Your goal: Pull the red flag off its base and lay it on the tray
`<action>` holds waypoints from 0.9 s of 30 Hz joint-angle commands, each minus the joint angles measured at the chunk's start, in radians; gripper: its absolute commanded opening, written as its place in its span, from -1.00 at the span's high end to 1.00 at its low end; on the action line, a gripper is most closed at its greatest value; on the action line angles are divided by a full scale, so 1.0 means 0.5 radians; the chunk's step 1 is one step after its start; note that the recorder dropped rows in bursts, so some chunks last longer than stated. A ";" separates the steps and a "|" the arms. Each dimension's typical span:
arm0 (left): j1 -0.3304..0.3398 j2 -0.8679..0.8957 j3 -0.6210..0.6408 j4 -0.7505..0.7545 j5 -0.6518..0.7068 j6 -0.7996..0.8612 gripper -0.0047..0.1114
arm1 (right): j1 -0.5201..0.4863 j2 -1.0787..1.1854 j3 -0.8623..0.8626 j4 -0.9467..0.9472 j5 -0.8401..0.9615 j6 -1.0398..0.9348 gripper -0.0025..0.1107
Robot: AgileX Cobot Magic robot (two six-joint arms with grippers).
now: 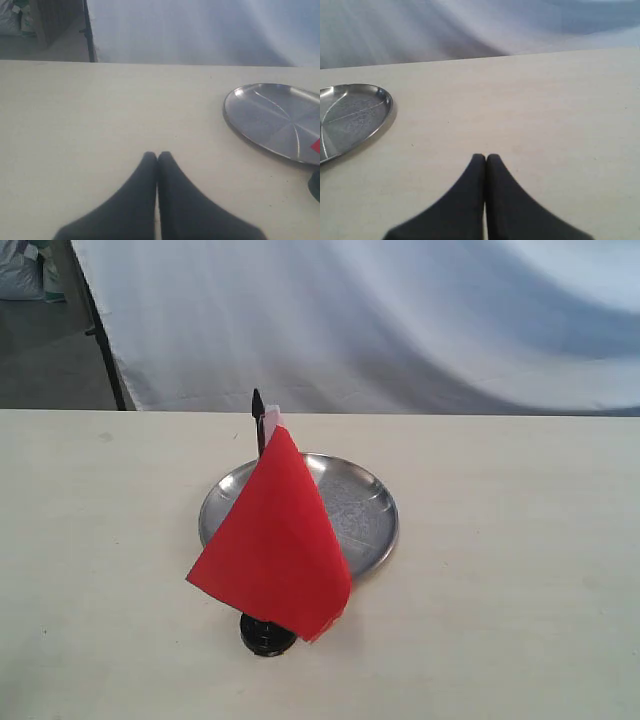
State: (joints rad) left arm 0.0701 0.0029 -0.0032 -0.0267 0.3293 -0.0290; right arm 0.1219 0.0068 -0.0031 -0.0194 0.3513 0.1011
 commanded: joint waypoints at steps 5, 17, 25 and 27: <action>0.002 -0.006 0.006 -0.009 -0.010 -0.002 0.92 | 0.005 -0.014 0.006 -0.009 -0.020 -0.001 0.96; 0.002 -0.006 0.006 -0.009 -0.010 -0.002 0.92 | 0.005 -0.014 0.006 -0.018 -0.444 -0.001 0.96; 0.002 -0.006 0.006 -0.009 -0.010 -0.002 0.92 | 0.005 -0.014 0.006 0.039 -0.644 0.170 0.96; 0.002 -0.006 0.006 -0.009 -0.010 -0.002 0.92 | 0.005 -0.014 0.006 0.195 -0.645 0.412 0.96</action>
State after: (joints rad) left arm 0.0701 0.0029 -0.0032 -0.0267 0.3293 -0.0290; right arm 0.1219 0.0068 -0.0031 0.0203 0.0448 0.2098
